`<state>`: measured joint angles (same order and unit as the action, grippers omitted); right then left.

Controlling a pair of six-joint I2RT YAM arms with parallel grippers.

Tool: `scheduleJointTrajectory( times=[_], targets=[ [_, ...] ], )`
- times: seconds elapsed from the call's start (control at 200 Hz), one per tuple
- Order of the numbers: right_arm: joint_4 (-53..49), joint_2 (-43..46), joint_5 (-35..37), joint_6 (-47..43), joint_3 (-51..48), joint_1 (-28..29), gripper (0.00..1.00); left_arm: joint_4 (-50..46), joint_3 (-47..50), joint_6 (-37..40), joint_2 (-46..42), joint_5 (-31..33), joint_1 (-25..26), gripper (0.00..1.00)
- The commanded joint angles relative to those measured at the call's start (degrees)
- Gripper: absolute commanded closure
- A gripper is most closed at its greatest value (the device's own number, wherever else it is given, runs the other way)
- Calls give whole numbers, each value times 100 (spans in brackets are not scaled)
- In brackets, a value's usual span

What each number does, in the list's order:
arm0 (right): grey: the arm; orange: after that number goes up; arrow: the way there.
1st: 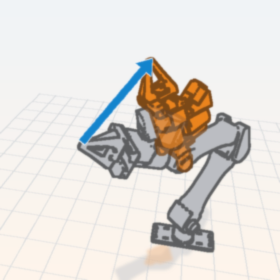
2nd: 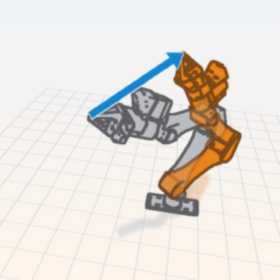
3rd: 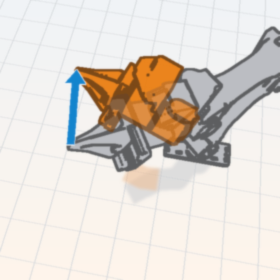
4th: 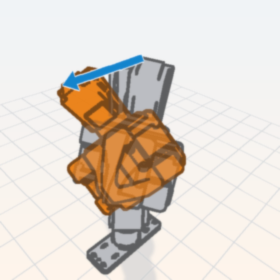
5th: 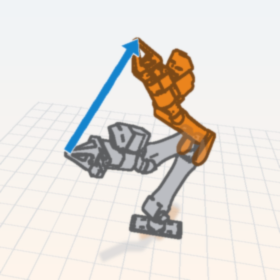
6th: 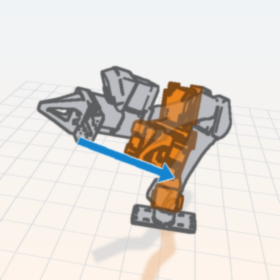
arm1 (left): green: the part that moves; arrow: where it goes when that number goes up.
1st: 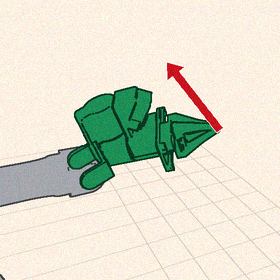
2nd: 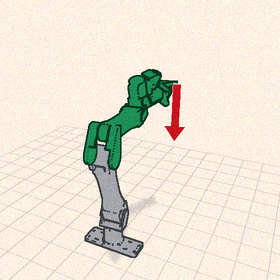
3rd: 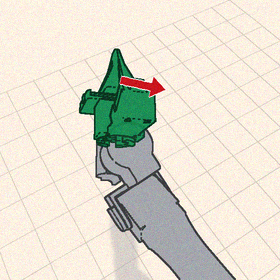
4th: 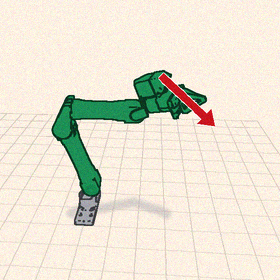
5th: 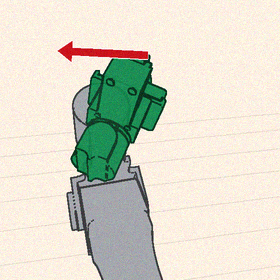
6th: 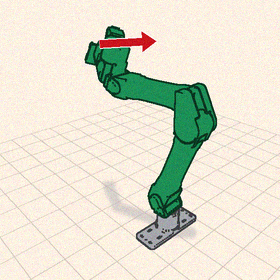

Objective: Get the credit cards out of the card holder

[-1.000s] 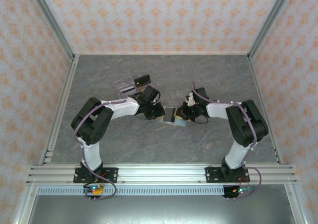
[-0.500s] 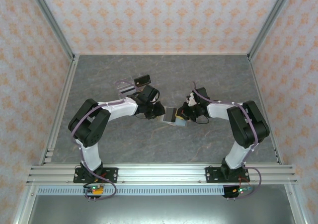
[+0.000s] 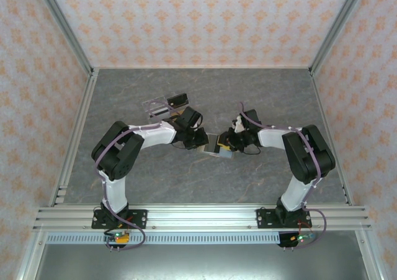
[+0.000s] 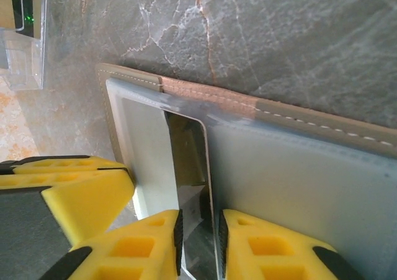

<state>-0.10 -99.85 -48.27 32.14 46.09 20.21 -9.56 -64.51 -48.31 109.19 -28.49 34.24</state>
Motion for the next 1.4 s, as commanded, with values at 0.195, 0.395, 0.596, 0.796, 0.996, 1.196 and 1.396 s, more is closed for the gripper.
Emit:
scheduleJointTrajectory(
  times=[0.195, 0.395, 0.596, 0.796, 0.996, 1.196, 1.396],
  targets=[
    [118, -302, 29, -41, 19, -40, 75, -98, 64, -160, 200, 17, 38, 86],
    [72, -220, 110, -63, -2, -34, 94, -216, 34, -144, 159, 111, 32, 86],
    [-258, 204, 483, -164, -180, -42, 100, -327, 17, -126, 86, 214, 30, 84],
    [-463, 739, 658, -166, -461, -191, 100, -366, -15, -85, 59, 237, 14, 79],
    [-550, 1458, 629, -263, -620, -219, 100, -389, -78, -21, -481, 252, -12, 67],
    [-458, 2072, 321, -298, -542, -219, 100, -13, 133, -48, -1036, -44, -163, 52],
    [142, 2285, -233, -23, -385, -219, 100, 1258, 677, -522, -1407, -847, -335, 33]
  ],
)
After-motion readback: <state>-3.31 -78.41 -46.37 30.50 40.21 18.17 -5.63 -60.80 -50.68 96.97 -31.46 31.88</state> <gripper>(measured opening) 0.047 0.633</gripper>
